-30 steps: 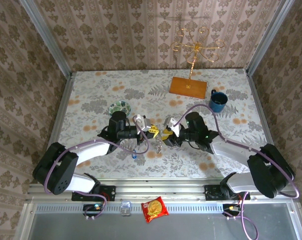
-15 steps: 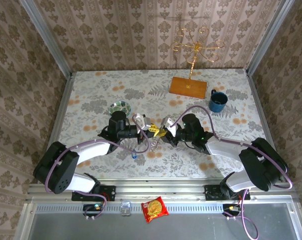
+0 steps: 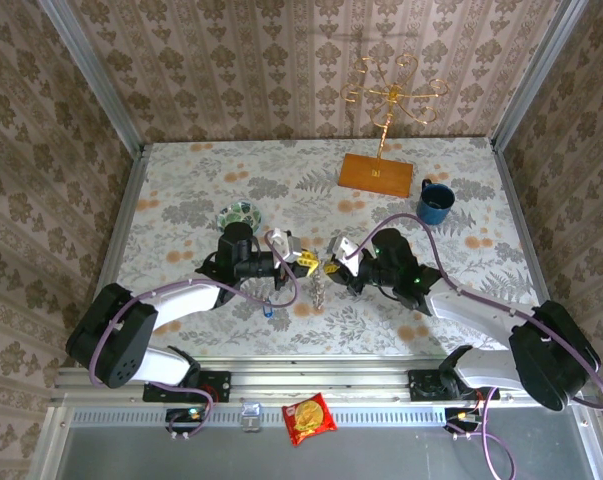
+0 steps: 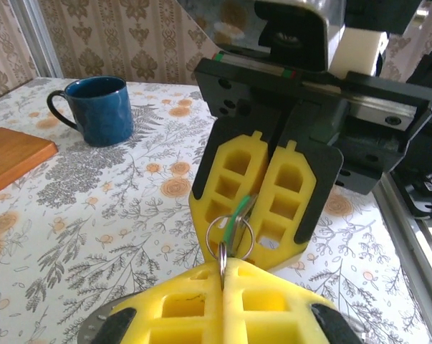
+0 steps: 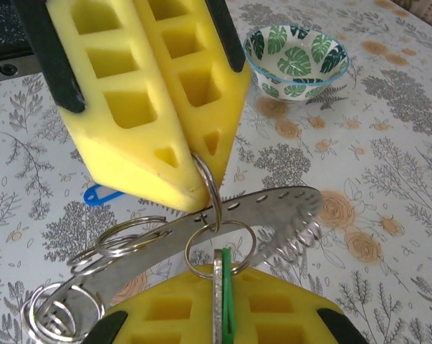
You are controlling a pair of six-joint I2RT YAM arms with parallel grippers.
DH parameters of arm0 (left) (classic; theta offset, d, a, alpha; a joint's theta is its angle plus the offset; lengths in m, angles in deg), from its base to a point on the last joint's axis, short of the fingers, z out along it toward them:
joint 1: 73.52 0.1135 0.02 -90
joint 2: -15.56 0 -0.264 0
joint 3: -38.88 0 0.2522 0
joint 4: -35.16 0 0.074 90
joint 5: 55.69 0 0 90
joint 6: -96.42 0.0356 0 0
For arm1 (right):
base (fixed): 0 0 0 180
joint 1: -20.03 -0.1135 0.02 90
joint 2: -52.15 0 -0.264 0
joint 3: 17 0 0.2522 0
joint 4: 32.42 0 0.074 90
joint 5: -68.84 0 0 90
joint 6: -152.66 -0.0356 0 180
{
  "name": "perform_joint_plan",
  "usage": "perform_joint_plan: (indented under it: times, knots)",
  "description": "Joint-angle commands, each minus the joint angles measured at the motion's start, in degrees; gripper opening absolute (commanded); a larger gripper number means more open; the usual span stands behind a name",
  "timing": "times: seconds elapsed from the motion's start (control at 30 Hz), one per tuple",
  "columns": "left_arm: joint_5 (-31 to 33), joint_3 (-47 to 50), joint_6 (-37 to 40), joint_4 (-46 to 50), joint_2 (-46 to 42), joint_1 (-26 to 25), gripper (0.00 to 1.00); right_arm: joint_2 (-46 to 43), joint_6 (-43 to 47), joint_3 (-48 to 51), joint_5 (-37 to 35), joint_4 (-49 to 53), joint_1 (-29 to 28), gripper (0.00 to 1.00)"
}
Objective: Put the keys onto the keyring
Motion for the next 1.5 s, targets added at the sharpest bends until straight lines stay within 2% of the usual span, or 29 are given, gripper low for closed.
perform_joint_plan:
  times: [0.0,0.27,0.3,0.4,0.43,0.53,0.67,0.9,1.1,1.2,1.3,1.47]
  knots:
    - [-0.16,-1.44,3.47,4.79,-1.27,0.46,0.0,-2.49,1.26,-2.94,-0.99,3.82,0.09,0.0]
    - [-1.04,-1.92,4.0,5.87,-0.85,0.37,0.0,-1.15,1.97,-4.93,-0.81,6.88,0.0,0.0]
    - [-0.94,-2.06,3.96,6.16,-0.73,0.37,0.02,-1.14,1.94,-5.21,-0.87,7.18,0.0,0.0]
    - [0.03,-1.66,4.06,5.98,-1.16,0.37,0.3,-1.54,2.24,-6.78,-1.83,9.34,-0.04,0.0]
    - [0.51,-1.31,3.93,5.57,-1.59,0.5,0.36,-1.85,2.56,-7.32,-2.15,10.47,-0.09,0.0]
    - [2.11,0.14,2.51,3.31,-3.21,1.27,0.49,-3.04,3.44,-8.71,-3.18,13.48,-0.14,0.0]
    - [6.56,2.85,-0.17,-0.76,-6.8,2.5,0.58,-4.24,4.79,-11.1,-4.78,18.03,-0.42,0.0]
    - [23.3,7.25,-3.92,-3.43,-15.66,4.97,0.65,-3.76,4.21,-14.6,-5.71,20.3,-2.37,0.0]
    - [33.13,7.95,-6.06,0.54,-22.51,6.84,0.66,0.95,-0.62,-16.65,-2.88,12.54,-6.02,0.0]
    - [35.98,8.37,-7.87,1.25,-25.06,7.7,0.66,4.23,-4.21,-16.47,-1.97,6.6,-6.8,0.0]
    - [36.9,8.92,-9.89,1.33,-26.06,8.52,0.67,7.66,-5.58,-15.78,-5.72,3.9,-6.84,0.0]
    - [38.0,8.96,-11.0,3.36,-26.11,8.81,0.67,13.25,-1.51,-15.02,-9.88,9.9,-4.5,0.0]
